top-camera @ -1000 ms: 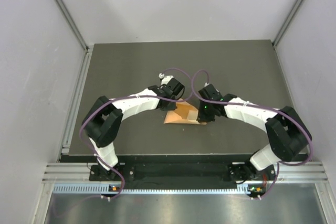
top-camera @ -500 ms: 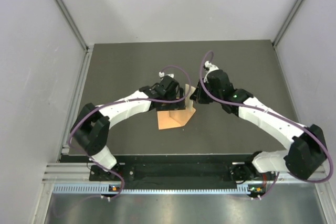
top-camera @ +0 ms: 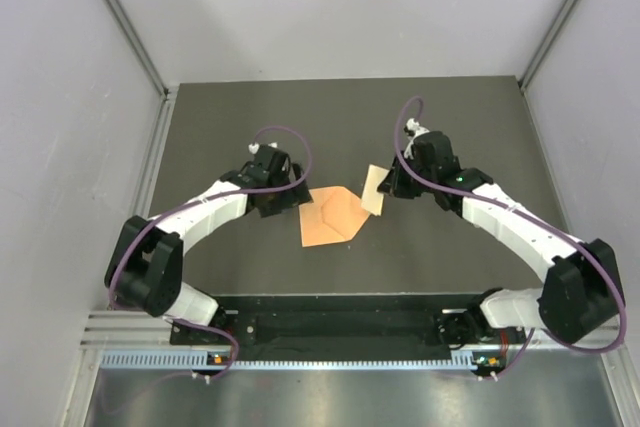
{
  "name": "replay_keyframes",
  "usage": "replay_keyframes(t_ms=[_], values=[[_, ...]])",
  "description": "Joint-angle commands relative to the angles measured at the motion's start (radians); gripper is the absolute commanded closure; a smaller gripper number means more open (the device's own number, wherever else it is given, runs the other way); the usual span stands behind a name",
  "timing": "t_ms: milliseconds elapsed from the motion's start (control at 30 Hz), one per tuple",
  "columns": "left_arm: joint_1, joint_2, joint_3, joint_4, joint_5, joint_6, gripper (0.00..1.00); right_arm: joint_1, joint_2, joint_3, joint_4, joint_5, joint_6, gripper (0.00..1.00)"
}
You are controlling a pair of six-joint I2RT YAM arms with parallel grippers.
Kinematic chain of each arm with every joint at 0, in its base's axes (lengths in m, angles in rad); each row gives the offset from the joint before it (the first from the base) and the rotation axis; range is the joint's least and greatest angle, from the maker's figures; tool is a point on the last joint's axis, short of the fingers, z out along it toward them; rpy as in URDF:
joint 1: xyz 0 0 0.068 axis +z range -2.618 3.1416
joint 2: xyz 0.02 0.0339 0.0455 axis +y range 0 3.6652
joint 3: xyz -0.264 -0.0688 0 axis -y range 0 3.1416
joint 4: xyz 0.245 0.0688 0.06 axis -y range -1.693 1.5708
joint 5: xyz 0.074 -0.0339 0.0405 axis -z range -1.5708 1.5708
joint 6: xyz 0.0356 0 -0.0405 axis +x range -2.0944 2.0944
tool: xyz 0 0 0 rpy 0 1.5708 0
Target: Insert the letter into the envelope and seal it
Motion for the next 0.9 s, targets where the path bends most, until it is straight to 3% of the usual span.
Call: replay_keyframes(t_ms=[0,100,133,233,400,600,700,767,800,867], values=[[0.03,-0.005,-0.037,0.073,0.136,-0.02,0.21,-0.003,0.052,-0.006,0.052,-0.132,-0.005,1.0],[0.03,0.035,-0.032,0.153,0.223,-0.024,0.4,-0.005,0.084,-0.006,0.072,-0.151,0.004,1.0],[0.03,0.05,-0.031,0.174,0.263,-0.029,0.55,-0.005,0.089,-0.007,0.075,-0.151,0.007,1.0],[0.03,0.141,0.0,0.178,0.282,-0.038,0.79,-0.005,0.098,-0.018,0.083,-0.151,0.017,1.0],[0.028,0.253,0.012,0.179,0.3,-0.031,0.89,-0.005,0.101,-0.019,0.066,-0.131,0.023,1.0],[0.028,0.271,0.026,0.173,0.288,-0.014,0.88,-0.006,0.101,-0.023,0.055,-0.121,0.011,1.0],[0.027,0.226,0.038,0.161,0.297,0.002,0.82,-0.017,0.097,-0.007,0.037,-0.114,-0.003,1.0],[0.028,0.158,0.043,0.147,0.288,0.011,0.7,-0.026,0.086,0.004,0.037,-0.123,-0.02,1.0],[0.028,0.132,0.047,0.133,0.256,0.012,0.51,-0.031,0.083,0.01,0.035,-0.131,-0.028,1.0],[0.028,0.054,0.053,0.083,0.204,0.014,0.32,-0.032,0.075,0.022,0.031,-0.132,-0.051,1.0]])
